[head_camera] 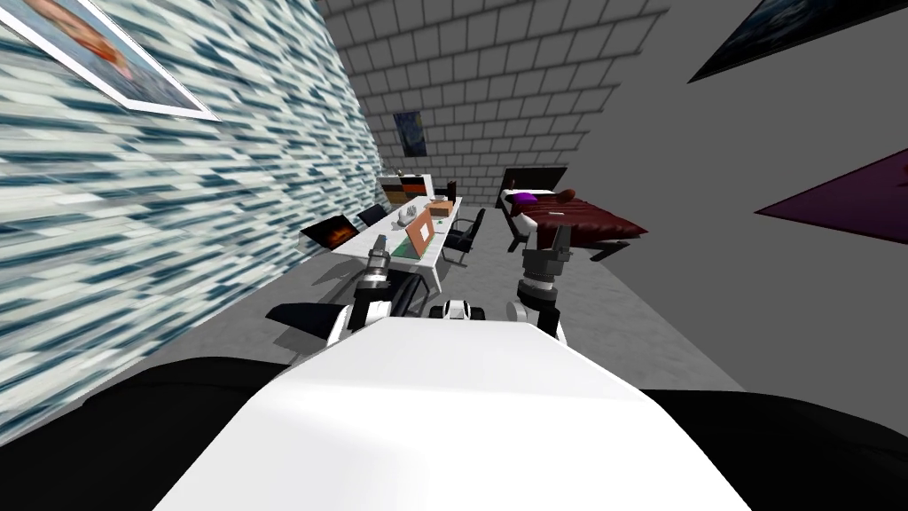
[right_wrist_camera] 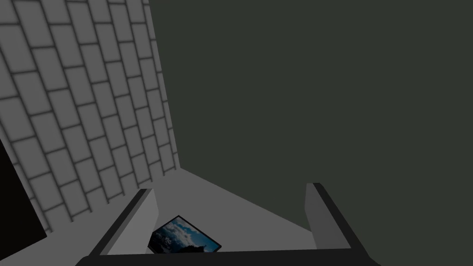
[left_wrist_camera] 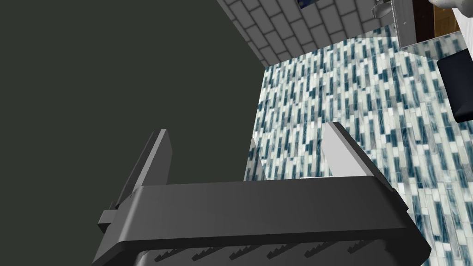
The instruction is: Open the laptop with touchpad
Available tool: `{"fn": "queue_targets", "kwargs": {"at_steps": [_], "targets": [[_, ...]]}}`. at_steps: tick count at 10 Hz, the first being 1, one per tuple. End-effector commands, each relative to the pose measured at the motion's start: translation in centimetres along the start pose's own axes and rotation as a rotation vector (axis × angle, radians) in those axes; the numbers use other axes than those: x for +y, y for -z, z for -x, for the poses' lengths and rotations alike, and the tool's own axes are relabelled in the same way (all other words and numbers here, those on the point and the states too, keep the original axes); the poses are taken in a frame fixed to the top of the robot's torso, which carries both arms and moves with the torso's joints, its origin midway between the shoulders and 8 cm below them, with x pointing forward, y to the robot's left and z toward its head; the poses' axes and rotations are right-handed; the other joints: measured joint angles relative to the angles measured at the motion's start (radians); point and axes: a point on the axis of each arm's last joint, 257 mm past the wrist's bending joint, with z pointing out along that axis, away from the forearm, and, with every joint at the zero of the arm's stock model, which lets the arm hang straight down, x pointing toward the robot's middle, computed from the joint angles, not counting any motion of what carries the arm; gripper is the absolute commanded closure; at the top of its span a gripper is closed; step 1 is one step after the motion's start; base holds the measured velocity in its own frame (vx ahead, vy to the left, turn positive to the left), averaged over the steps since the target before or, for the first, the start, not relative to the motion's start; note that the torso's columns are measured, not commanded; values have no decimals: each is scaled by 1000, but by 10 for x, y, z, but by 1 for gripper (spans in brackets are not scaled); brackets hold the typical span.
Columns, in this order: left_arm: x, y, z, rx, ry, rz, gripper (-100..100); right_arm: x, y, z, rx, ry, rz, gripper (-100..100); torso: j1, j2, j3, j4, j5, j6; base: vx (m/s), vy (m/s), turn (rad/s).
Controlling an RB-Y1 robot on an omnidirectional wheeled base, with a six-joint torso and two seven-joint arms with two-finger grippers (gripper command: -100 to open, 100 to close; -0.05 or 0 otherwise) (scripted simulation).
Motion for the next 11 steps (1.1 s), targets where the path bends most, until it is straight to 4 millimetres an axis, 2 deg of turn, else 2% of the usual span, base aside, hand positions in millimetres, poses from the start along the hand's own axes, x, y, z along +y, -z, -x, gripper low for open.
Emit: {"fn": "queue_targets", "kwargs": {"at_steps": [1,11], "targets": [[10,0,2,-9,-2,46,-100,0,0,0,0,0,0,0,0,0,0,0,0,0,38,-17,-32],[58,5,8,-18,-38,241,-100,0,0,0,0,0,0,0,0,0,0,0,0,0,50,-18,-46]]}}
